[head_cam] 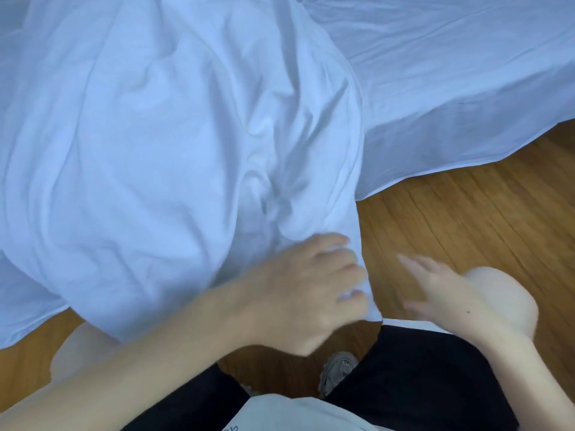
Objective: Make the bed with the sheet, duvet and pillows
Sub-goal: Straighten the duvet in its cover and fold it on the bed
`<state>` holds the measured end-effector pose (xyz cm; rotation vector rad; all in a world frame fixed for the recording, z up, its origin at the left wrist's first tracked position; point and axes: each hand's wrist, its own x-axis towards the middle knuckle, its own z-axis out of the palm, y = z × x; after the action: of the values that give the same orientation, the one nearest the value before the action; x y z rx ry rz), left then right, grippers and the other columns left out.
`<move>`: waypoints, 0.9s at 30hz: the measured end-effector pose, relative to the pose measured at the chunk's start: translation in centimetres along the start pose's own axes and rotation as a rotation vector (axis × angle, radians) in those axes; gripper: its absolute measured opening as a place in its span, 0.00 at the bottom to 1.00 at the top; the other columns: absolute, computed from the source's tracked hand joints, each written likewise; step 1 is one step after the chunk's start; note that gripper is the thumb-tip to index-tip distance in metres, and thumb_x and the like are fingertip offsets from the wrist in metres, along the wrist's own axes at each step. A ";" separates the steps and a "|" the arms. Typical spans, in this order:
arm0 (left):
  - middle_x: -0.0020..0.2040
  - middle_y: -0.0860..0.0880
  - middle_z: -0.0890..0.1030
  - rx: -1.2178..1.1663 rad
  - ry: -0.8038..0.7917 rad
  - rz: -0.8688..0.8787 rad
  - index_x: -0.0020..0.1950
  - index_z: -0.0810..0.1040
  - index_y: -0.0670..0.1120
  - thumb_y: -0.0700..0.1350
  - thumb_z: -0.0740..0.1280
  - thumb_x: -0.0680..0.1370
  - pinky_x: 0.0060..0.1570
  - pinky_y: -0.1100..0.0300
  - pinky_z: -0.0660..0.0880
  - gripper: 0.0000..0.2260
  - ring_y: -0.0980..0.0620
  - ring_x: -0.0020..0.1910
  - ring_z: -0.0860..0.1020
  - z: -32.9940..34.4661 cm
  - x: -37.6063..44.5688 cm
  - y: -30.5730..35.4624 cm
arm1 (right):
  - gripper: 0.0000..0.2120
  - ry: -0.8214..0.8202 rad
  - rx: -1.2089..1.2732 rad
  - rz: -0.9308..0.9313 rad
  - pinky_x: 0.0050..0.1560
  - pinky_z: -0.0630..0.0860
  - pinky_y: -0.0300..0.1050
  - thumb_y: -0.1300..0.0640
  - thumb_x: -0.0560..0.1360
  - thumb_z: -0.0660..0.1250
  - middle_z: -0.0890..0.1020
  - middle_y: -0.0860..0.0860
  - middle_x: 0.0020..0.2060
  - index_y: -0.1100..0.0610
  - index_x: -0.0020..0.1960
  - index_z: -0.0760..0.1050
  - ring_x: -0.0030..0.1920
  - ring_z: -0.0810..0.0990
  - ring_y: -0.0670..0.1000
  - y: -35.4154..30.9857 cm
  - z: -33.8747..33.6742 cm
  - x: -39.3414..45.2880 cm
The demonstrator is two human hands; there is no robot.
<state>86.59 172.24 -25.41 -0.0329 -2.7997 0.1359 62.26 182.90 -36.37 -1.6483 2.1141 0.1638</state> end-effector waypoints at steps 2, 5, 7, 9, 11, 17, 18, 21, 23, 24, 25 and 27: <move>0.41 0.45 0.80 -0.017 0.112 0.029 0.40 0.79 0.43 0.37 0.60 0.70 0.59 0.52 0.69 0.09 0.44 0.39 0.76 -0.8 0.3 1.2 | 0.30 0.505 0.211 -0.096 0.56 0.74 0.47 0.58 0.73 0.72 0.74 0.53 0.65 0.53 0.72 0.66 0.63 0.74 0.55 -1.1 -2.3 0.1; 0.50 0.44 0.80 0.099 0.265 -0.100 0.44 0.80 0.43 0.39 0.66 0.69 0.60 0.51 0.69 0.06 0.44 0.48 0.76 -2.9 -0.7 -0.9 | 0.17 0.863 0.710 -0.166 0.55 0.72 0.34 0.55 0.77 0.65 0.77 0.47 0.58 0.57 0.65 0.72 0.58 0.76 0.45 -4.7 -5.9 0.4; 0.58 0.42 0.80 0.245 0.284 -0.279 0.49 0.82 0.42 0.40 0.66 0.72 0.65 0.48 0.65 0.09 0.42 0.55 0.76 -4.5 -1.7 -3.7 | 0.21 0.851 0.982 -0.199 0.56 0.70 0.31 0.48 0.76 0.61 0.75 0.43 0.60 0.51 0.67 0.68 0.60 0.75 0.42 -7.8 -8.1 0.3; 0.65 0.39 0.75 0.384 0.221 -0.468 0.57 0.81 0.42 0.44 0.64 0.75 0.68 0.44 0.60 0.14 0.39 0.63 0.72 -5.5 -2.6 -6.2 | 0.33 0.742 1.102 -0.229 0.60 0.68 0.33 0.41 0.71 0.62 0.70 0.43 0.68 0.47 0.73 0.59 0.67 0.70 0.41 -10.8 -9.9 0.6; 0.69 0.38 0.70 0.473 0.090 -0.604 0.66 0.75 0.44 0.50 0.63 0.77 0.70 0.41 0.56 0.19 0.37 0.69 0.66 -5.0 -3.7 -8.3 | 0.45 0.643 0.955 -0.189 0.63 0.65 0.36 0.36 0.67 0.67 0.63 0.43 0.73 0.47 0.77 0.50 0.71 0.65 0.42 -12.9 -10.7 2.1; 0.78 0.40 0.53 0.572 -0.341 -0.546 0.78 0.53 0.46 0.57 0.57 0.77 0.73 0.43 0.49 0.32 0.40 0.76 0.55 0.8 -10.4 -10.1 | 0.18 0.568 0.855 0.029 0.39 0.75 0.53 0.48 0.73 0.70 0.80 0.59 0.39 0.61 0.54 0.71 0.42 0.79 0.61 -11.7 -4.3 8.1; 0.78 0.41 0.52 0.570 -0.352 -0.534 0.78 0.52 0.46 0.56 0.57 0.77 0.73 0.44 0.48 0.32 0.41 0.76 0.54 1.2 -11.7 -9.7 | 0.19 0.562 0.828 0.030 0.39 0.75 0.55 0.47 0.74 0.70 0.80 0.61 0.38 0.63 0.52 0.72 0.40 0.79 0.62 -11.1 -2.9 8.4; 0.78 0.41 0.54 0.523 -0.360 -0.501 0.77 0.58 0.45 0.54 0.58 0.79 0.73 0.44 0.52 0.28 0.43 0.76 0.54 1.8 -15.5 -7.9 | 0.29 0.545 0.859 0.038 0.38 0.76 0.52 0.36 0.68 0.63 0.81 0.57 0.39 0.62 0.52 0.75 0.41 0.80 0.59 -10.4 -2.1 8.8; 0.75 0.40 0.62 0.438 -0.321 -0.473 0.72 0.70 0.44 0.51 0.59 0.79 0.72 0.44 0.55 0.22 0.41 0.75 0.59 1.8 -17.4 -6.3 | 0.31 0.512 0.885 0.078 0.39 0.74 0.43 0.35 0.64 0.64 0.81 0.49 0.42 0.57 0.56 0.75 0.46 0.80 0.54 -10.0 -2.5 9.0; 0.72 0.39 0.67 0.405 -0.238 -0.475 0.67 0.75 0.43 0.49 0.60 0.79 0.71 0.45 0.56 0.19 0.40 0.72 0.63 1.4 -17.8 -5.6 | 0.32 0.538 0.908 0.078 0.42 0.73 0.41 0.36 0.63 0.66 0.80 0.46 0.46 0.54 0.60 0.73 0.50 0.80 0.51 -9.6 -2.7 9.1; 0.69 0.38 0.71 0.367 -0.125 -0.481 0.62 0.78 0.42 0.47 0.62 0.78 0.71 0.46 0.57 0.16 0.39 0.69 0.67 0.7 -18.0 -5.1 | 0.35 0.604 0.943 0.049 0.48 0.74 0.42 0.37 0.63 0.68 0.79 0.45 0.52 0.52 0.65 0.70 0.55 0.78 0.49 -9.5 -3.0 8.9; 0.63 0.35 0.75 0.368 0.135 -0.527 0.58 0.77 0.41 0.43 0.65 0.76 0.70 0.50 0.59 0.13 0.36 0.64 0.71 -1.2 -17.7 -5.4 | 0.38 0.831 0.984 -0.098 0.62 0.71 0.49 0.41 0.68 0.68 0.73 0.49 0.64 0.54 0.73 0.63 0.64 0.72 0.48 -10.1 -4.6 8.2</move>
<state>103.67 166.29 -29.62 0.7422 -2.5051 0.4894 68.99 171.17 -33.86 -1.2334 1.9993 -1.5590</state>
